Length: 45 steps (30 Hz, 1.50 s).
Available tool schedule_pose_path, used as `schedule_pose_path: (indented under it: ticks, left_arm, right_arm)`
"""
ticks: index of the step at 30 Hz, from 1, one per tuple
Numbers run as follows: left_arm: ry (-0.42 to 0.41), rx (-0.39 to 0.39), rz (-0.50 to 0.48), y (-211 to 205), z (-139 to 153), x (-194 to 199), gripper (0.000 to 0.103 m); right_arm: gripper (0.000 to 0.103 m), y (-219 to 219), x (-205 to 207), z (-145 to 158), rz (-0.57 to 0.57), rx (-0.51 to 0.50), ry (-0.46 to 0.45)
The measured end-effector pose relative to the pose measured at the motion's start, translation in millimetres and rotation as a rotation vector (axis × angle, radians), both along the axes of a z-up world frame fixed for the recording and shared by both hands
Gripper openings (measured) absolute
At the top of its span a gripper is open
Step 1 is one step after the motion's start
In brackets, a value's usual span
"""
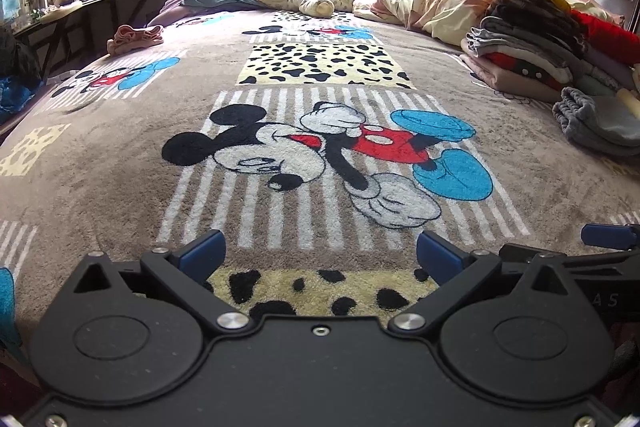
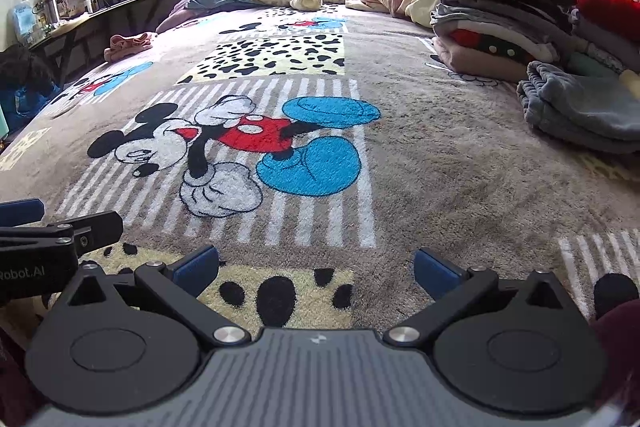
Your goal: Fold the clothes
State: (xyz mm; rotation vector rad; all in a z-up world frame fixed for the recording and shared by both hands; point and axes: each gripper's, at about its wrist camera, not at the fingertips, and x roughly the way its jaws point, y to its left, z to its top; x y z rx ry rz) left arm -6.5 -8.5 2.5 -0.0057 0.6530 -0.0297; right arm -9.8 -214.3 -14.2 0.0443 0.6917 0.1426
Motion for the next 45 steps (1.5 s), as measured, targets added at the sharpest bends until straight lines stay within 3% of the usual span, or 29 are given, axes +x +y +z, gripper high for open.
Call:
schedule_pose_path:
  ticks: [45]
  left_arm:
    - [-0.03, -0.036, -0.008, 0.0, 14.4, -4.1, 0.103]
  right_arm:
    - [0.103, -4.2, -8.9, 21.4, -0.012, 0.0, -0.044]
